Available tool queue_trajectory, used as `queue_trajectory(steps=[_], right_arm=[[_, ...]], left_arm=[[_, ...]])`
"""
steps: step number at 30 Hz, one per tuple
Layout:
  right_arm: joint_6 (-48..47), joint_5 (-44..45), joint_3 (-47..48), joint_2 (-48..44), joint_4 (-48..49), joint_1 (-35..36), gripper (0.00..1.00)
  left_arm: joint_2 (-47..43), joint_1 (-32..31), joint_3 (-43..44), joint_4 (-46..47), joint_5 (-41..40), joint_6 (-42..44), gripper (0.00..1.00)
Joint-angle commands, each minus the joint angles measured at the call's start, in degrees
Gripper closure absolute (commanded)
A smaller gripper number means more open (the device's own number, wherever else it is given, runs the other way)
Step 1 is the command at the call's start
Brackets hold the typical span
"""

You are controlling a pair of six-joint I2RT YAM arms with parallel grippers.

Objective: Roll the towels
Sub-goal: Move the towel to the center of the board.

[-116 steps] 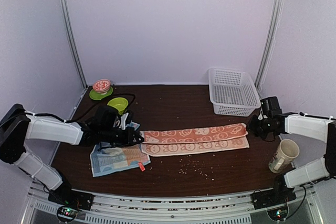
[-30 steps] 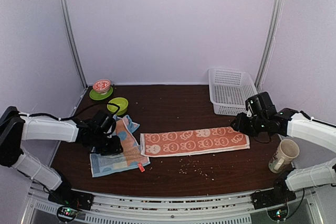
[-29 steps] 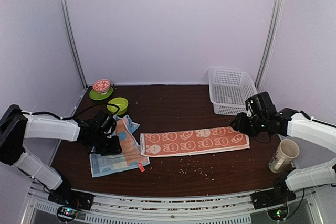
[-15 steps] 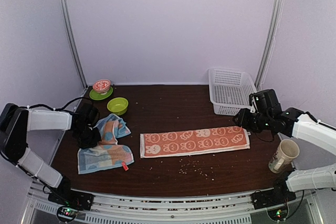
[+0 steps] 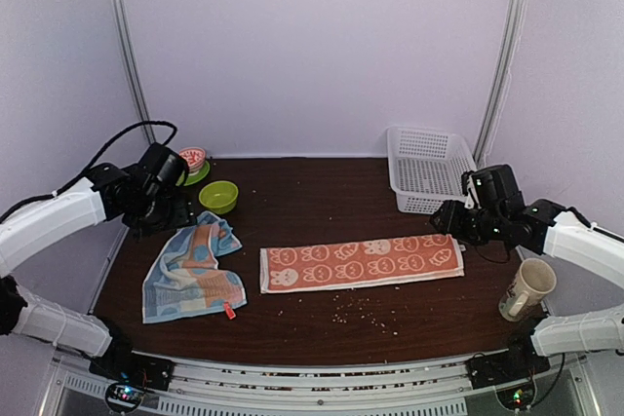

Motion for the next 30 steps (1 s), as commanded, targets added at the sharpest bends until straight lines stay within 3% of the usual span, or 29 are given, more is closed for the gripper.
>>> queue_trajectory(steps=[1,6,12,18,30], right_arm=[[-0.6,-0.1,1.1,-1.3,0.5,0.2,0.41],[0.0,-0.8,0.8,-1.6,-0.1,0.3,0.42],[2.0,-1.9,-1.1,-2.8,0.1,0.3,0.42],[4.4,-2.5,-3.2,-2.2,1.5,0.7,0.43],[6.6,1.4,-2.6,-3.2,-2.2,2.1,0.43]], left_arm=[[8.4,-11.7,4.9,8.5,9.8,-0.7,0.25],[24.1,-18.8,15.5,17.1,17.0,3.1,0.41],[34.1,-19.1,18.2,23.1,25.0,3.7,0.63],[40.2,-18.5,14.5,22.8,26.5,2.4,0.69],[33.4,-12.7,-2.2,24.7,24.4,2.1,0.70]])
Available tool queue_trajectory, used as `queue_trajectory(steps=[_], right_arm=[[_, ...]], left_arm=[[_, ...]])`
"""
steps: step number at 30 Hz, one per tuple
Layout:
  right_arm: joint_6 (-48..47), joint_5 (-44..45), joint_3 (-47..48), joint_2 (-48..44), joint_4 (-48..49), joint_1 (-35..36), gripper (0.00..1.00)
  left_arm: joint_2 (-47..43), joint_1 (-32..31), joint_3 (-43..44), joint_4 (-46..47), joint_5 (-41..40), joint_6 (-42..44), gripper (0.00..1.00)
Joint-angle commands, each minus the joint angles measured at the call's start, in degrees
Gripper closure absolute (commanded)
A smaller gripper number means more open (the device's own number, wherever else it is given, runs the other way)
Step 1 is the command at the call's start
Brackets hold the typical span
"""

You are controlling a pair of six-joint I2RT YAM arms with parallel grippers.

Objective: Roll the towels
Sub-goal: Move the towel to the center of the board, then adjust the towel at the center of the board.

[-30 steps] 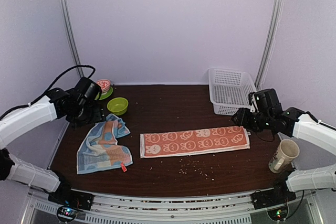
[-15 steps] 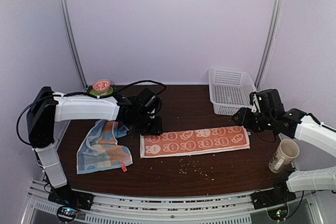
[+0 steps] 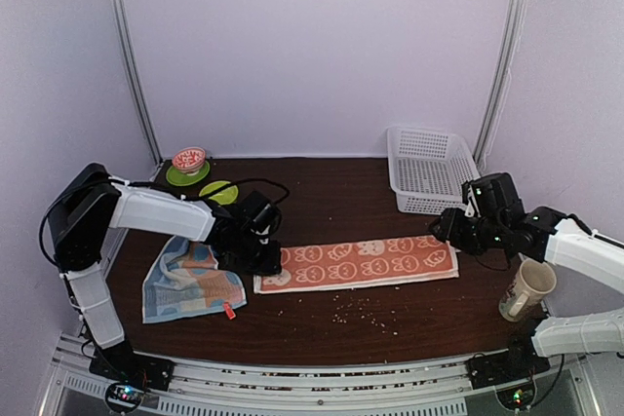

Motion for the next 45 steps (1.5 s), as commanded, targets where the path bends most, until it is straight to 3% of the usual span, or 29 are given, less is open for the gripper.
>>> queue_trajectory(steps=[1,7,14,17,27,45], right_arm=[[1.6,3.5,0.0,-1.3,-2.7,0.6,0.43],[2.8,5.8,-1.0,-0.9,-4.2,0.6,0.44],[4.3,3.9,-1.9,4.4,-2.6,0.6,0.51],[4.6,4.0,-1.8,7.0,-1.6,0.4,0.54],[4.2,0.2,-2.3,15.6,1.6,-2.1,0.61],[4.0,0.4,-2.9,22.6,4.7,-3.1,0.82]], left_arm=[[-2.8,2.8,-6.3,-2.3,-1.6,0.4,0.70],[-9.6,5.2,-11.4,-3.1,-2.2,3.6,0.66],[-16.2,3.9,-6.3,-3.6,3.7,8.3,0.40],[-16.8,3.4,-3.4,-4.1,3.9,9.4,0.34],[-6.6,3.4,1.6,-4.3,2.7,10.4,0.36],[-4.3,3.3,0.5,-3.1,3.4,11.1,0.37]])
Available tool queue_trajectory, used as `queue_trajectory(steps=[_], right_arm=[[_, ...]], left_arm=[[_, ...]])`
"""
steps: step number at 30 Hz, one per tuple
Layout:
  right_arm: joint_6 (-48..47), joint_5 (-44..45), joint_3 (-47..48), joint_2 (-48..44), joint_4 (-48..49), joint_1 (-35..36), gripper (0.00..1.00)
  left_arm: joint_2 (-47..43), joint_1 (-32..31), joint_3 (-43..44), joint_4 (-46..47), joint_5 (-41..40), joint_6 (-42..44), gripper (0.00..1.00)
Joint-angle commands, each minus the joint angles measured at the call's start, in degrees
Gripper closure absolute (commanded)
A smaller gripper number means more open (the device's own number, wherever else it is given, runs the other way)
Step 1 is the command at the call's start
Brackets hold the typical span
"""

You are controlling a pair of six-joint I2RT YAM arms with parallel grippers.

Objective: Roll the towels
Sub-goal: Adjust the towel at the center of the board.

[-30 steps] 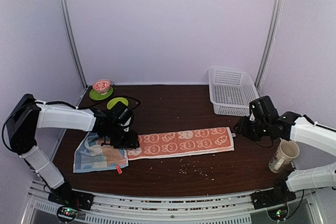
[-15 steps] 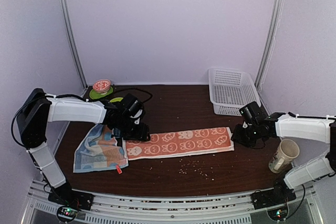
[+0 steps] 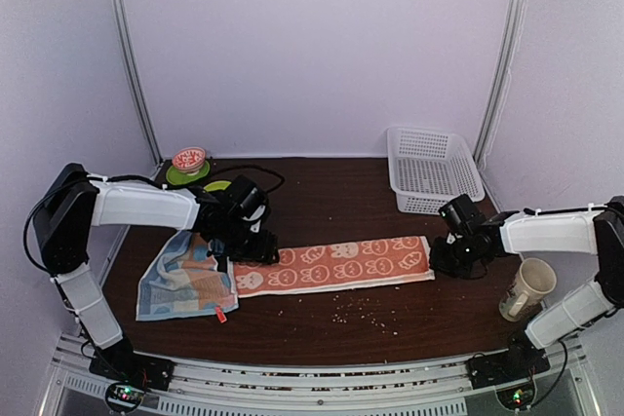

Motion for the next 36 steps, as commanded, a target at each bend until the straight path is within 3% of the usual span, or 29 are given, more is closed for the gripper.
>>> queue_trajectory(steps=[1,12,22,27,36], right_arm=[[0.0,0.4,-0.4,0.9,1.8,-0.4,0.84],[-0.4,0.1,-0.6,0.8,1.8,-0.4,1.00],[-0.8,0.9,-0.1,-3.1,-1.0,-0.4,1.00],[-1.4,1.4,0.1,-1.3,-1.1,-0.5,0.83],[-1.0,0.1,0.1,0.8,1.2,-0.4,0.82]], left_arm=[[0.9,-0.1,-0.6,1.5,0.6,1.0,0.37],[1.7,-0.1,-0.4,1.9,1.1,1.0,0.38],[1.7,-0.1,-0.4,1.9,1.2,1.0,0.38],[1.7,-0.1,-0.4,1.9,1.3,0.8,0.38],[1.5,-0.1,-0.9,2.0,1.6,0.9,0.38]])
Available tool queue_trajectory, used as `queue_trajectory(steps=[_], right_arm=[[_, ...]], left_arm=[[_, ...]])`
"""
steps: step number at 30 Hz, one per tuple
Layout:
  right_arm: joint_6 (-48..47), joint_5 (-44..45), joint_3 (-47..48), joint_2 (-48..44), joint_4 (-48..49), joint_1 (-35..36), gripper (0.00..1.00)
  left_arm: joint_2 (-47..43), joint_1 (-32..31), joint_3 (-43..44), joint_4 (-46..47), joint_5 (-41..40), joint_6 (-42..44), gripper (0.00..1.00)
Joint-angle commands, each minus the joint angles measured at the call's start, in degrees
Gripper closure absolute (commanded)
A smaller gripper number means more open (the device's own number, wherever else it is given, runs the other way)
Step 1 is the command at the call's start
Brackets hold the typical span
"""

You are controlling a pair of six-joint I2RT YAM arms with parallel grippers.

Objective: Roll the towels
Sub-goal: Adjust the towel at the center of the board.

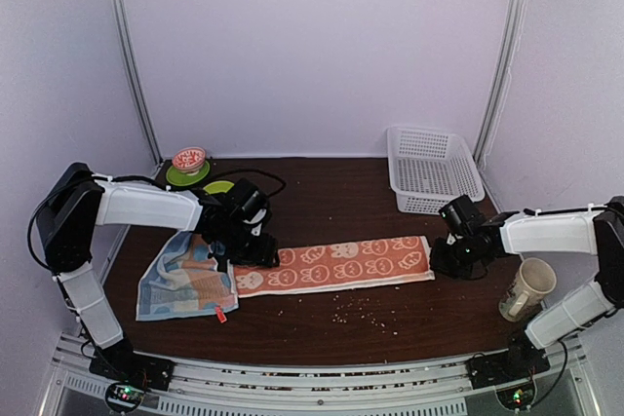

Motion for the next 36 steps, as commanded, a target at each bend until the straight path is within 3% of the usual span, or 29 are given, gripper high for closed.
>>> queue_trajectory(steps=[1,16,25,30,36], right_arm=[[-0.1,0.3,0.3,0.9,1.2,-0.3,0.83],[-0.3,-0.6,-0.2,0.9,2.3,-0.2,1.00],[-0.7,0.0,0.6,-2.4,-0.1,-0.2,1.00],[-1.2,0.3,1.0,-0.7,-0.1,-0.2,0.77],[-1.3,-0.3,1.4,0.7,1.6,-0.3,0.70]], left_arm=[[0.3,-0.1,-0.6,2.0,0.7,0.5,0.38],[0.7,-0.1,-0.6,2.4,0.9,0.1,0.38],[0.7,-0.1,-0.6,2.4,0.9,0.0,0.38],[0.7,-0.1,-0.5,2.4,1.2,0.0,0.38],[0.6,-0.1,-0.9,2.4,1.4,0.0,0.38]])
